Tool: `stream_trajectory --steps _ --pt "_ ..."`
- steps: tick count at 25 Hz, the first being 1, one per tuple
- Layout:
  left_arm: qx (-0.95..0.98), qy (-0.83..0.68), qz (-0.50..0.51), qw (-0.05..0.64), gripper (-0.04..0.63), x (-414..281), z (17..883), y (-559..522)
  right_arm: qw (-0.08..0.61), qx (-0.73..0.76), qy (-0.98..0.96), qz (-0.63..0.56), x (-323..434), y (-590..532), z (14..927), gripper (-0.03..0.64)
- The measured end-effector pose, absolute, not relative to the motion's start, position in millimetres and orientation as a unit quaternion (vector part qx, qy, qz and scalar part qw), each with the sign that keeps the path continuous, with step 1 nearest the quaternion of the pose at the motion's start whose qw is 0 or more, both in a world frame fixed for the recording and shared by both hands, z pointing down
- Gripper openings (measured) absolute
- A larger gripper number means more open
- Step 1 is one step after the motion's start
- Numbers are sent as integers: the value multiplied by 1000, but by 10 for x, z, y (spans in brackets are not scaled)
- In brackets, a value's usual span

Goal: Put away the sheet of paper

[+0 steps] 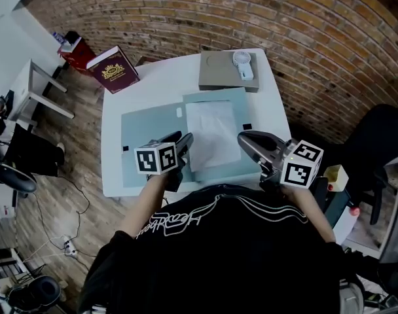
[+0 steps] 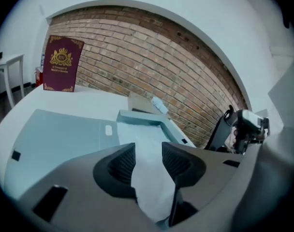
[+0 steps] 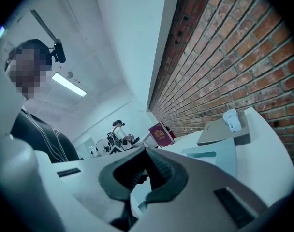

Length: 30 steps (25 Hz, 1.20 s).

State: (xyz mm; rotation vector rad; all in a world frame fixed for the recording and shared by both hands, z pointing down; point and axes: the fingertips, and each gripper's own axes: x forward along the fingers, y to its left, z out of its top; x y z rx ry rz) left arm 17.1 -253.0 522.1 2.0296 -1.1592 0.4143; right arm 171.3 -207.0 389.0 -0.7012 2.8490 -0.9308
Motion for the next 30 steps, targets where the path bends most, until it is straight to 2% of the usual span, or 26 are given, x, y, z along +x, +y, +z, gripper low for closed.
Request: stream_trajectory --steps 5,8,17,30 --pt "846 -407 66 338 75 181 4469 -2291 30 -233 923 -304 1541 -1952 3847 2" --pt "877 -367 25 309 47 177 4009 -2037 39 -220 926 -305 1359 -1825 3762 2" --pt "918 -306 -2 251 41 108 3415 -1517 36 -200 938 -281 1037 -1508 3602 2" --pt "922 -291 15 253 41 136 3555 -1317 11 -217 932 -289 968 -1334 3724 2"
